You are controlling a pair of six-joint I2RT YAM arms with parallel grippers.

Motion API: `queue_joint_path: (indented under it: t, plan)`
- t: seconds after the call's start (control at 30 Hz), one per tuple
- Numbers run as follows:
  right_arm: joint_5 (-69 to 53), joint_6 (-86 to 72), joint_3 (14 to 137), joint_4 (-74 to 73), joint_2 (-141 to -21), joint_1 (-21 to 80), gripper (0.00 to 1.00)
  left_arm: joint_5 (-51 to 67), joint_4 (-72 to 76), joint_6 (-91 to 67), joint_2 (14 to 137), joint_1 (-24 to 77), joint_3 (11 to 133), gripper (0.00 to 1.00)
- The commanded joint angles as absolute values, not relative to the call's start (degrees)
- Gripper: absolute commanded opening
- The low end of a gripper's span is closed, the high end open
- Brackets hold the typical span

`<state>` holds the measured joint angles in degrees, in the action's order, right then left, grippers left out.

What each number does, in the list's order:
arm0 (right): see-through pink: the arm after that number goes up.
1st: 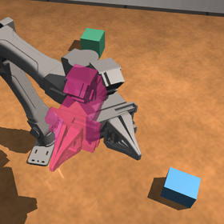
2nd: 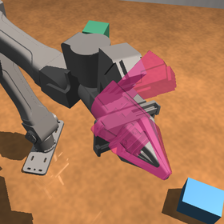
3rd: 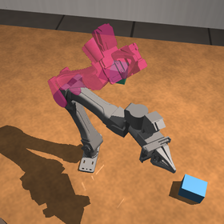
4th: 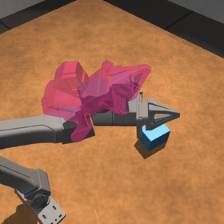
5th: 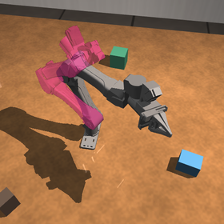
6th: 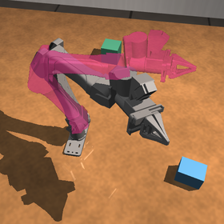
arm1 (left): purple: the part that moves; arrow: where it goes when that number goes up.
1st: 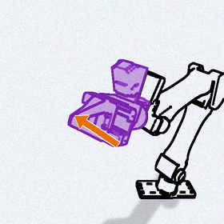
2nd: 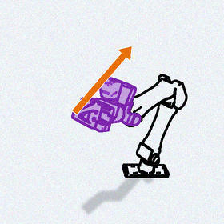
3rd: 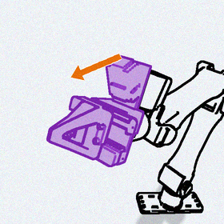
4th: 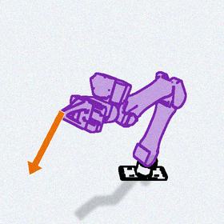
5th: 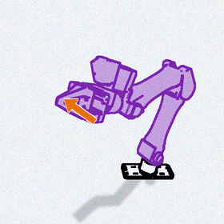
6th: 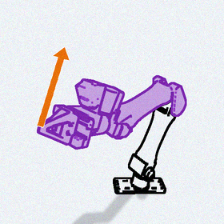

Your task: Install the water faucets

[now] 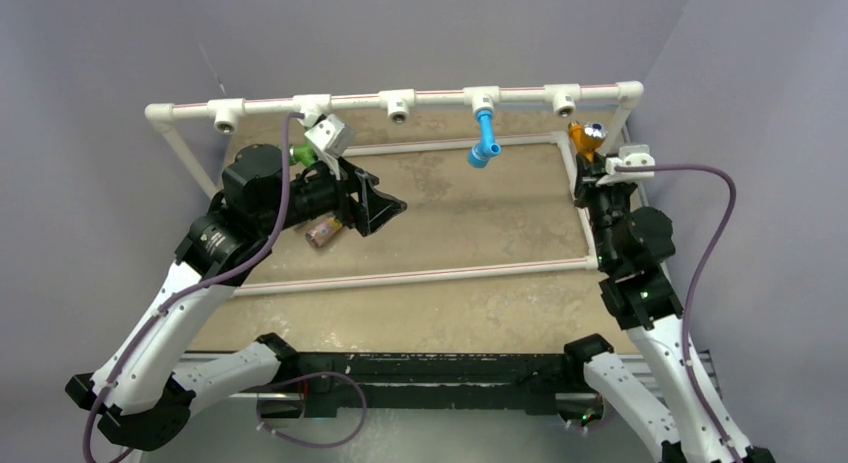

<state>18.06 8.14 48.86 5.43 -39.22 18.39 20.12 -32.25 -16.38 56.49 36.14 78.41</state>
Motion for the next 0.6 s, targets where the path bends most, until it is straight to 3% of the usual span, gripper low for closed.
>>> queue_joint_path:
  t: [0.0,0.57]
  plan:
    - [15.1,5.3,46.8,13.8,-35.0,18.3,0.0,20.0,-28.9,-14.6,55.5,36.4,77.5,0.76]
    - [11.7,1.0,40.2,22.7,-33.5,18.2,0.0,20.5,-30.7,-14.4,55.8,36.4,78.1,0.76]
